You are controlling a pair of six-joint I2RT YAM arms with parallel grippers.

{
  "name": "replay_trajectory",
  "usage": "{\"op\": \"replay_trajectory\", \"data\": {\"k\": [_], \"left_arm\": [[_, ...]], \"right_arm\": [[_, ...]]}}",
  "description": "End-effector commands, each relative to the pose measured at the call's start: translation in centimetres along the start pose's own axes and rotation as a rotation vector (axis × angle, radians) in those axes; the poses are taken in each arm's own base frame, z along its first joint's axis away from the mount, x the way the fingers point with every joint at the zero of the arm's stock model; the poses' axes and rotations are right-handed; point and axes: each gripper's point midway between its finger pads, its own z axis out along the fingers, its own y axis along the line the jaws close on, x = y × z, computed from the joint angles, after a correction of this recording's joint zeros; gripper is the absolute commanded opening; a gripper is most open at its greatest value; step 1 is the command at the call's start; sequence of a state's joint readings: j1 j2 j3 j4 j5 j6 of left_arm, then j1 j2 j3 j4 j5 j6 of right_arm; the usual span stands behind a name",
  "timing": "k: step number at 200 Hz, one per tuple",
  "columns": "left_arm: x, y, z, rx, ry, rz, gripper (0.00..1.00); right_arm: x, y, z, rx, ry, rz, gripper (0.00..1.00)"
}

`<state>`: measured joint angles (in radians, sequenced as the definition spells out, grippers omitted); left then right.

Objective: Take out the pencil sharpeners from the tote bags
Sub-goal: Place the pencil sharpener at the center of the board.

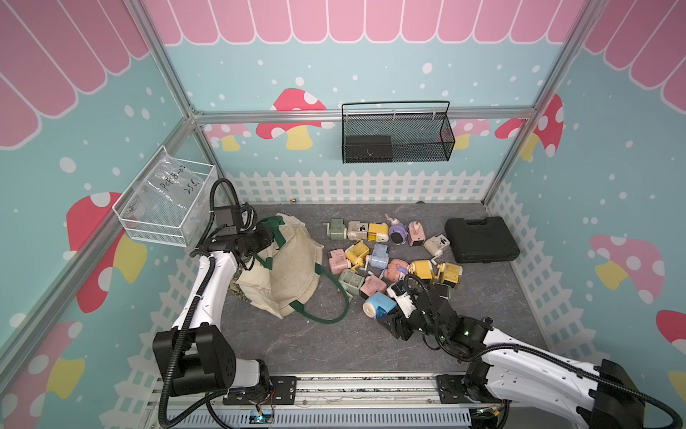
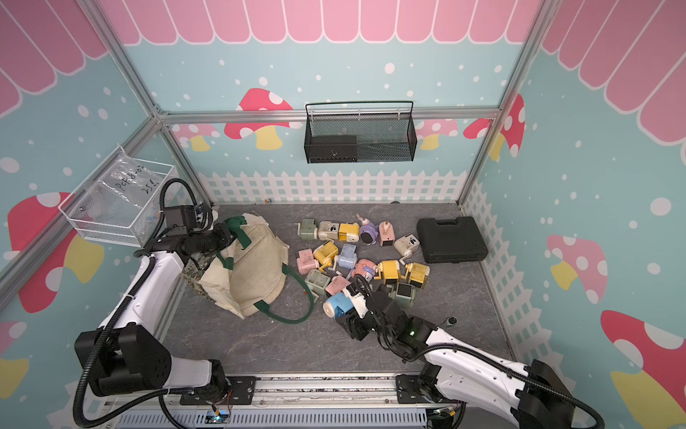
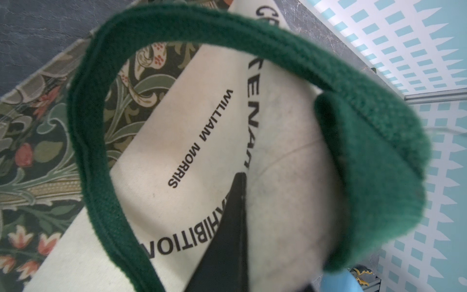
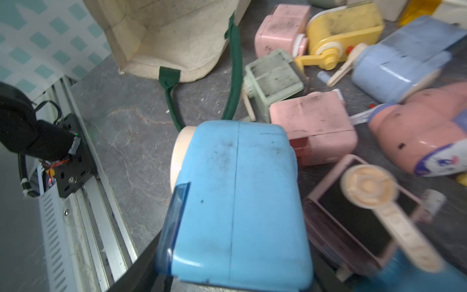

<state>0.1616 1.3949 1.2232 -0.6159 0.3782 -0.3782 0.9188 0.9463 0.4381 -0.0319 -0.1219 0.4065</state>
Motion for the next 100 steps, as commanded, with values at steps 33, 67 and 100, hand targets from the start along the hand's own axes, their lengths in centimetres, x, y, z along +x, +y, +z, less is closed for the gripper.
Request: {"op": "replay_trajectory", "data": {"k": [33,67,100], "left_arm": [[0.3,0.4,-0.5,-0.01,-0.004,0.005,0.0],[0.3,0.5,-0.5,-0.014,-0.004,0.003,0.0],[0.3,0.6,-0.4,-0.015,-0.002,0.004,0.0]], "right_arm": [[1.0,2.1,2.5,-0.071,0.008,-0.129,0.46],[3.2,0.7,4.1,-0.025,0.069,-0.174,0.47],[4.2,0.3,5.1,-0.014,0.092,-0.204,0.48]]}}
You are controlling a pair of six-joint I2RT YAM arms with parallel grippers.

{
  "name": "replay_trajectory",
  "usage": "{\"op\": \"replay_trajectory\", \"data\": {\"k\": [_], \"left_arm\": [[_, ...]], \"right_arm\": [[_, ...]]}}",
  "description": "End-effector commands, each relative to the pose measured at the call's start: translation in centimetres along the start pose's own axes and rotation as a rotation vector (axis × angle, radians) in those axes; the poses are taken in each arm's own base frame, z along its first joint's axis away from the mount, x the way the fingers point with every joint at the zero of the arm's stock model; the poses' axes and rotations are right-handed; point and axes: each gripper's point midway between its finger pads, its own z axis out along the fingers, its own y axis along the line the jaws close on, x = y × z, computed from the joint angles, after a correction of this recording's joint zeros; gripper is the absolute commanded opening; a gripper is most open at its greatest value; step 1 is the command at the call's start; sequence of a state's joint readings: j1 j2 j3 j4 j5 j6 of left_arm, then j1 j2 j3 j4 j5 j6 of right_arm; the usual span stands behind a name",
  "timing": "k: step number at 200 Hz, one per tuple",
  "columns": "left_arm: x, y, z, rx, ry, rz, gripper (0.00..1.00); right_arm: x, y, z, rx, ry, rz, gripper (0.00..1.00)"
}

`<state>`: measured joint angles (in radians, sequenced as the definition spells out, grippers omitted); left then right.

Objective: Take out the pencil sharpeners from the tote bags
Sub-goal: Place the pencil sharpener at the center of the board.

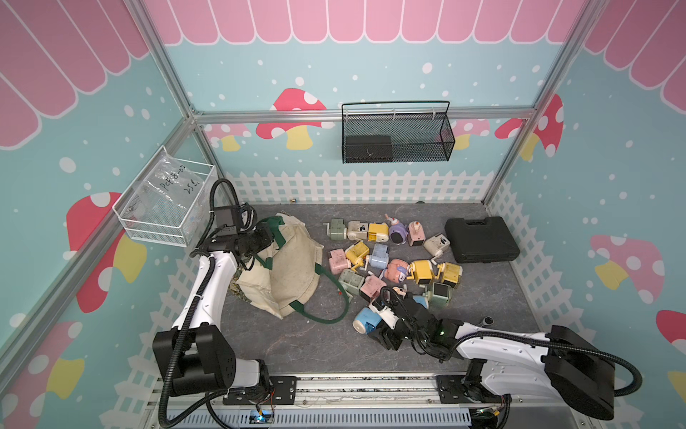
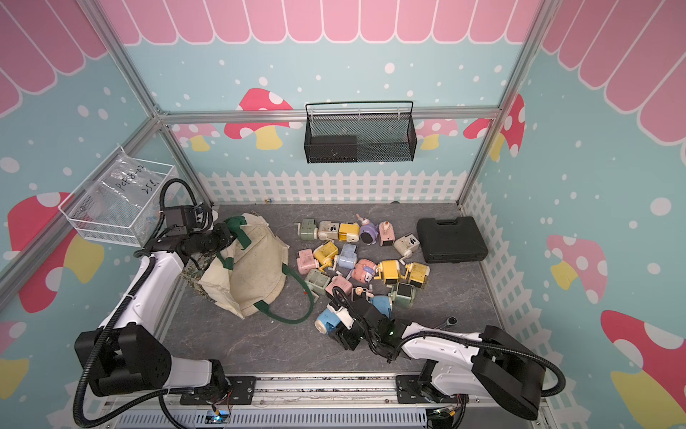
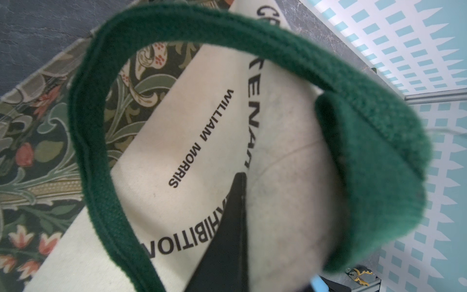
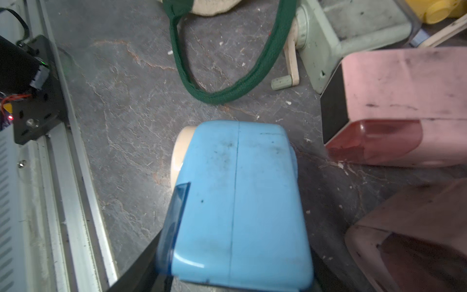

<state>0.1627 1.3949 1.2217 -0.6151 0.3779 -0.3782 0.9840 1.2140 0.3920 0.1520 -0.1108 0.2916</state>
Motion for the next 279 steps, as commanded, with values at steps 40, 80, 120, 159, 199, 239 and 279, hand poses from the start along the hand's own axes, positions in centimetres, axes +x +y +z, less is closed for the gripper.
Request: {"op": "replay_trajectory", "data": {"k": [40,80,120,159,199,239,279], "left_arm": [[0.3,0.5,-0.4,-0.015,-0.002,0.007,0.0],[0.5,0.5,-0.3,-0.01,0.005,0.001,0.0],[0.4,0.5,-0.1,-0.002,0.013,-0.009,0.0],[0.6,0.0,-0.1,0.025,0.02,-0.026,0.0],[0.2,-2.0,-0.8,0.139,0.046,-0.124,0.0],[-0.6,-2.5,-2.8,0.157,0.041,-0.169,0.0],[-1.0,-3.4,-4.8,0.215,0.035,-0.227,0.0]], "right_arm": [[0.0,-0.2,1.3,0.01,-0.029,-0.069,0.58],[-0.4,-0.1,1.5,0.008,-0.015,-0.037,0.81],[-1.6,-0.3,0.9,0.028,-0.04,-0.038,0.89],[-7.5,1.1,-2.8,-0.005,-0.191,-0.045,0.87],[-14.7,3.6,-3.6,-0.105,-0.271,0.011,0.79],[-18.7,5.0,0.8,-0.202,-0.203,0.236,0.67],[-19.7,4.2,4.2,-0.179,-0.151,0.318,0.68]]}}
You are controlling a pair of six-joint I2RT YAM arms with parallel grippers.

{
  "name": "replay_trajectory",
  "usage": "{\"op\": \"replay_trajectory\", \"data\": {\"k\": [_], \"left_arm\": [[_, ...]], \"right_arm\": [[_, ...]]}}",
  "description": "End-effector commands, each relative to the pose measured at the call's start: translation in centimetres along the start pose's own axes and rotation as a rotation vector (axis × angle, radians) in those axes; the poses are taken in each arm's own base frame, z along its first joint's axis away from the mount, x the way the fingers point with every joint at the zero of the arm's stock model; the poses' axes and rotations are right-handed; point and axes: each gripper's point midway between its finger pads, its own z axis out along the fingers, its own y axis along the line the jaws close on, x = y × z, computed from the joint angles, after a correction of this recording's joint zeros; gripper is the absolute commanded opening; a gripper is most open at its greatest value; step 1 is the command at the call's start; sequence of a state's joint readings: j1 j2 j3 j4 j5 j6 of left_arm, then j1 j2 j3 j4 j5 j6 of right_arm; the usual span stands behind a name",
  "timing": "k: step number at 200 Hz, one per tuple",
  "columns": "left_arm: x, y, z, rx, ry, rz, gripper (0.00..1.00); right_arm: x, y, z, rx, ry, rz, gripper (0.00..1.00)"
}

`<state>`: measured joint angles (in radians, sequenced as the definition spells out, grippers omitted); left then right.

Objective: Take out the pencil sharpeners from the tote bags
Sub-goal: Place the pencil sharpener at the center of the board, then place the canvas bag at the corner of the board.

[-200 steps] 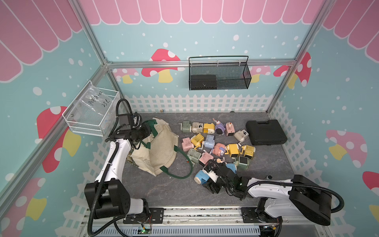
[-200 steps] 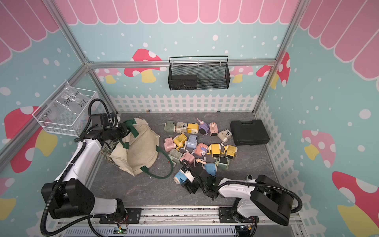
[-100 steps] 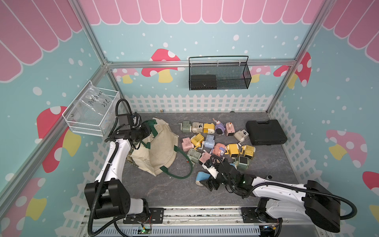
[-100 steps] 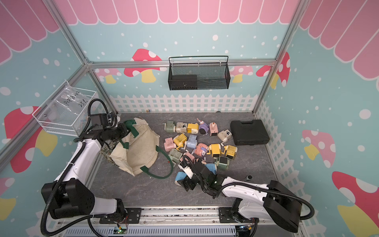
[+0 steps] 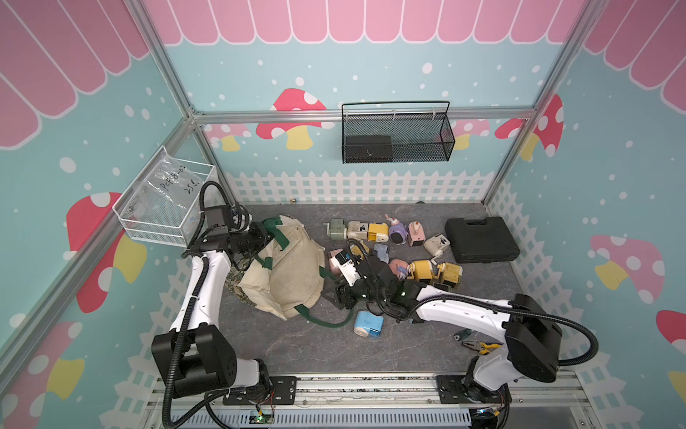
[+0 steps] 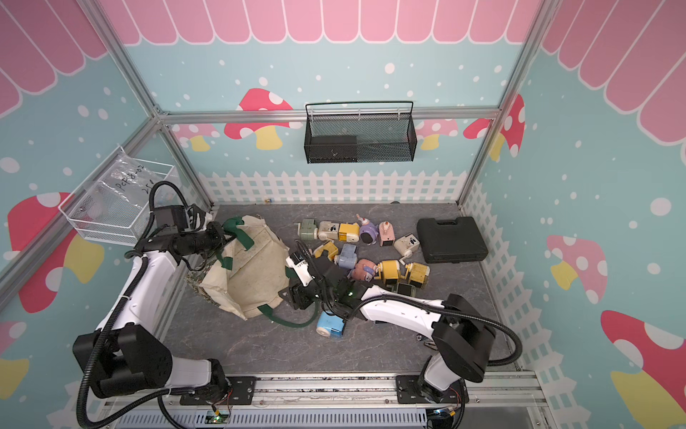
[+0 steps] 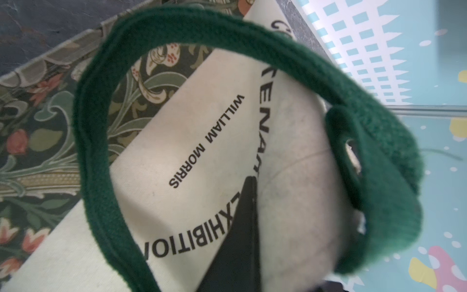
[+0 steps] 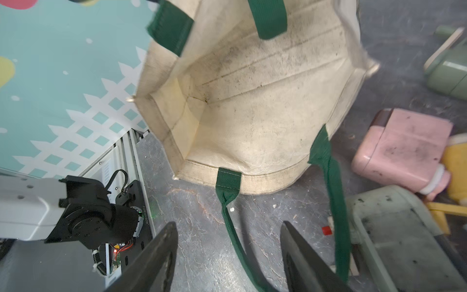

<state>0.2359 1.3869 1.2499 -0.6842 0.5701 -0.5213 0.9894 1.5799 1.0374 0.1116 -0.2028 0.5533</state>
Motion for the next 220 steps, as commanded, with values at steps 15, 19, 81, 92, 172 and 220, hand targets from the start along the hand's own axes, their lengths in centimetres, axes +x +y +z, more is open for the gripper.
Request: {"op": "replay_trajectory", "data": {"k": [15,19,81,92,172,220], "left_arm": [[-0.7,-3.6,-3.8,0.111,-0.038,-0.023,0.0],[-0.7,-3.7,-4.0,0.114,-0.04,-0.025,0.0],[-0.5,-3.8,-5.2,0.127,-0.053,-0.037,0.0],[-0.5,-3.8,-5.2,0.127,-0.052,-0.038,0.0],[-0.3,-3.6,-5.4,0.124,-0.057,-0.038,0.0],[-0.6,-3.1,-5.3,0.11,-0.064,-0.044,0.0]], "right_arm": [[1.6,0.0,2.9,-0.032,0.118,0.145,0.69],[2.0,-0.1,3.3,-0.034,0.131,0.155,0.69],[2.9,-3.9,5.6,0.124,0.106,0.29,0.73],[3.0,-4.1,6.0,0.132,0.107,0.297,0.74],[2.0,-2.5,10.8,-0.044,0.111,0.373,0.53],[-0.9,-2.2,8.5,-0.087,0.021,0.32,0.13]]}}
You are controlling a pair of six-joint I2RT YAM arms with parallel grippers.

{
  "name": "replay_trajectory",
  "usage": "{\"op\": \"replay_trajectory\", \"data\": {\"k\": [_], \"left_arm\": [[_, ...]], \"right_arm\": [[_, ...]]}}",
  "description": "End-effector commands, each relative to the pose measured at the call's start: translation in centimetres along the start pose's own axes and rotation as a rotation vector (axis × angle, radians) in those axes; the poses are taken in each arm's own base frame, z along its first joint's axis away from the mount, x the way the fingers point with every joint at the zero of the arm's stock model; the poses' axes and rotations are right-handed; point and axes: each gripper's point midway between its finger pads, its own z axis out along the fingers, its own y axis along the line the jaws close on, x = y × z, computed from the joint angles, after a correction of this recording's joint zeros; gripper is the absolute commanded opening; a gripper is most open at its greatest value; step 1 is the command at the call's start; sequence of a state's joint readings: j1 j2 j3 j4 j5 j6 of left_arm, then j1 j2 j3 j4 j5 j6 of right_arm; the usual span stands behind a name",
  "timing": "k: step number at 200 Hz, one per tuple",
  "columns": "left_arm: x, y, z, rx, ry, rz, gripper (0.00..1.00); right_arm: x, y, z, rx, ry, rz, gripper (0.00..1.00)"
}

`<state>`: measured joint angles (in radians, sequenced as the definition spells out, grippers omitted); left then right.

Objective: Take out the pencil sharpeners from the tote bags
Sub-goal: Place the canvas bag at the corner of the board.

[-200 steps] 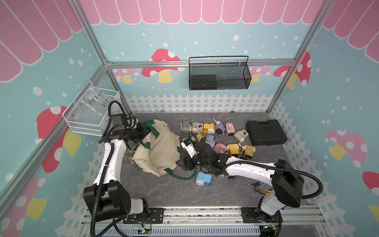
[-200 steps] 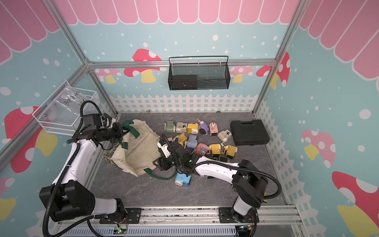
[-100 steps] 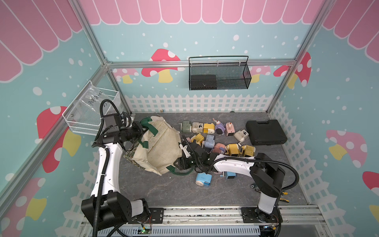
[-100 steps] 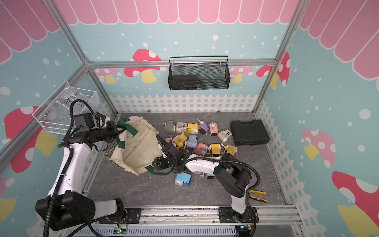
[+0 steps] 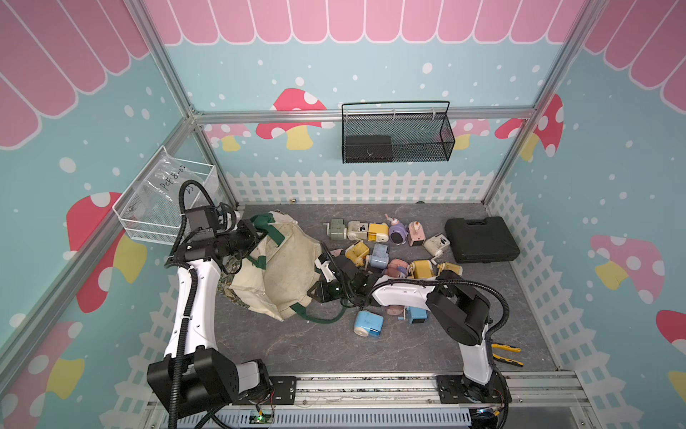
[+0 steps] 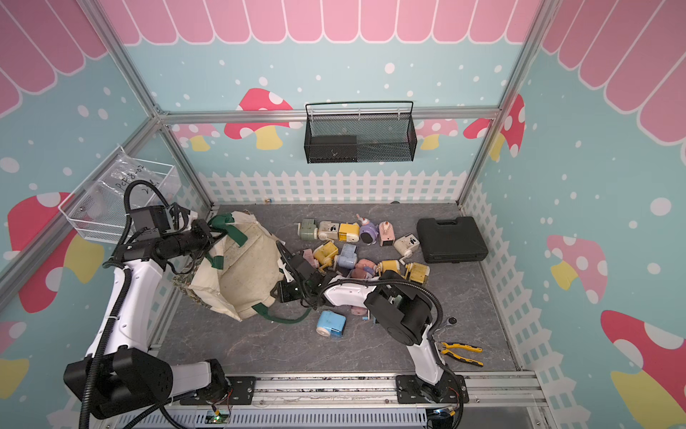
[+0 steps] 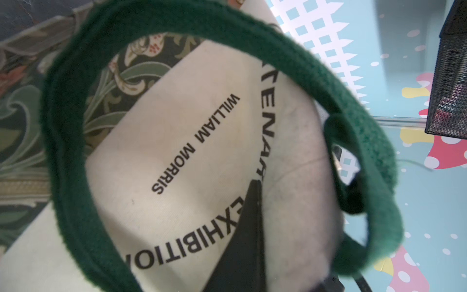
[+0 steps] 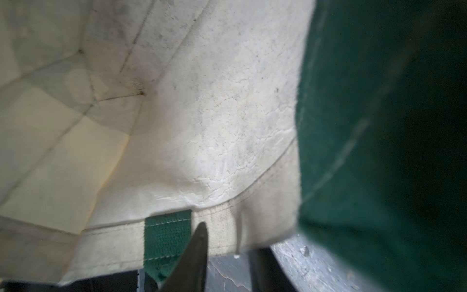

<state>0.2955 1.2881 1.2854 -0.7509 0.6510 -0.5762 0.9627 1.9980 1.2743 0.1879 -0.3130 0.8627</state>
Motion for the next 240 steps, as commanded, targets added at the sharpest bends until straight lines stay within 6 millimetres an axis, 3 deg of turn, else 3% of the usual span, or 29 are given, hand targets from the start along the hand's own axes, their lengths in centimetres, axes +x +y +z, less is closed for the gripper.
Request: {"op": "replay_trajectory", "data": {"k": [1,21,24,66,89,114,136,142,155,181,192,240], "left_arm": [[-0.2,-1.0,-0.8,0.035,-0.017,0.008,0.0],[-0.3,-0.7,-0.7,0.027,-0.02,0.011,0.0],[-0.3,-0.7,-0.7,0.026,-0.019,0.013,0.0],[0.2,1.1,-0.2,-0.033,-0.023,0.029,0.0],[0.4,2.8,0.2,-0.098,-0.024,0.042,0.19],[0.5,3.5,0.4,-0.124,-0.015,0.05,0.54],[0.4,3.0,0.1,-0.119,-0.009,0.066,0.67],[0.2,2.8,-0.1,-0.122,-0.013,0.074,0.83],[-0.1,2.5,-0.7,-0.141,-0.028,0.098,0.9],[-0.5,1.9,-2.1,-0.164,-0.073,0.139,0.91],[-0.5,1.6,-2.8,-0.166,-0.098,0.151,0.91],[-0.8,0.7,-7.5,-0.239,-0.281,0.254,0.88]], "right_arm": [[-3.0,2.2,-2.3,-0.08,-0.097,-0.036,0.12],[-3.6,2.1,-3.1,-0.087,-0.115,-0.051,0.02],[-4.3,3.0,-4.0,-0.105,-0.134,-0.065,0.0],[-6.7,5.4,-7.4,-0.2,-0.162,-0.102,0.0],[-8.1,7.1,-9.5,-0.264,-0.142,-0.123,0.0],[-9.8,8.1,-11.2,-0.318,-0.111,-0.129,0.0],[-11.4,7.6,-12.0,-0.334,-0.115,-0.112,0.0],[-11.9,7.4,-12.2,-0.334,-0.12,-0.11,0.0],[-12.9,6.9,-12.3,-0.323,-0.132,-0.109,0.0],[-14.7,5.3,-11.2,-0.315,-0.133,-0.085,0.0],[-14.8,3.7,-9.0,-0.289,-0.112,-0.077,0.0],[-20.0,-0.2,-5.3,-0.175,-0.17,-0.122,0.0]]}}
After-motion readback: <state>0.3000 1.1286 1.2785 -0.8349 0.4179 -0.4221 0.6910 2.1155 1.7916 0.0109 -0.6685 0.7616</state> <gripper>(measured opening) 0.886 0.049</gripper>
